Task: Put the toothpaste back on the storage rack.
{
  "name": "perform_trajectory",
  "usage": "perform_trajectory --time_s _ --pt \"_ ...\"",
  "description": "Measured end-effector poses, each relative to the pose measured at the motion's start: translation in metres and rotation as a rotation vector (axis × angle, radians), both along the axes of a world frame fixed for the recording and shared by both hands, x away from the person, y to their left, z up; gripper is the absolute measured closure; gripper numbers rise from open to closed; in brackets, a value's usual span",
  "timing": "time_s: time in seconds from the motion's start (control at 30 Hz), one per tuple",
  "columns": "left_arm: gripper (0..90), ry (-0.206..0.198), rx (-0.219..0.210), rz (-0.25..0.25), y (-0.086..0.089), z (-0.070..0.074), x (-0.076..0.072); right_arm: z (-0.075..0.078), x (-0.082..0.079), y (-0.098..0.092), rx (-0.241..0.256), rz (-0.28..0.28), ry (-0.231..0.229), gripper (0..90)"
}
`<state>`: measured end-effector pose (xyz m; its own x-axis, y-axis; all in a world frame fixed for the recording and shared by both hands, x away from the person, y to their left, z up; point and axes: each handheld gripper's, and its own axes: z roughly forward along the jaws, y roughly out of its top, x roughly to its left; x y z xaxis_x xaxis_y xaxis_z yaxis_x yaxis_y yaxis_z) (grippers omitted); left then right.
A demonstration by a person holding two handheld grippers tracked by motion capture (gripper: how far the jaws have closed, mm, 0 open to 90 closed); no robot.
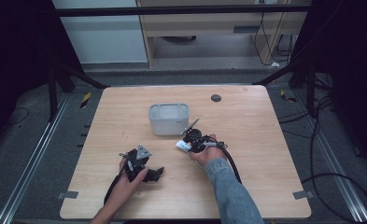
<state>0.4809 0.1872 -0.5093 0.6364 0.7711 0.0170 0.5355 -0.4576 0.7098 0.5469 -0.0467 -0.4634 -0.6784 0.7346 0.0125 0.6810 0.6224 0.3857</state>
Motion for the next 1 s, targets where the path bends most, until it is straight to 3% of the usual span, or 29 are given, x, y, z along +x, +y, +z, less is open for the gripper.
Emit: perform_trajectory --time_s 0.33,0.6,0.8,0.93,1.0 --pt "0.0 0.0 0.0 0.0 0.0 0.0 0.0 0.003 0.0 -0.003 -0.001 -0.011 -0.012 79.9" --pt "0.0 0.0 0.0 0.0 0.0 0.0 0.0 0.016 -0.005 -0.013 0.018 -0.045 -0.047 80.2" --pt "0.0 -0.001 -0.002 -0.002 0.0 0.0 0.0 0.033 -0.01 -0.022 0.061 -0.078 -0.08 80.3" --pt "0.0 -0.002 -0.001 -0.002 0.0 0.0 0.0 0.048 -0.015 -0.029 0.09 -0.096 -0.121 80.2" --pt "0.0 -0.002 -0.001 -0.004 0.0 0.0 -0.001 0.056 -0.018 -0.035 0.128 -0.115 -0.156 80.2"
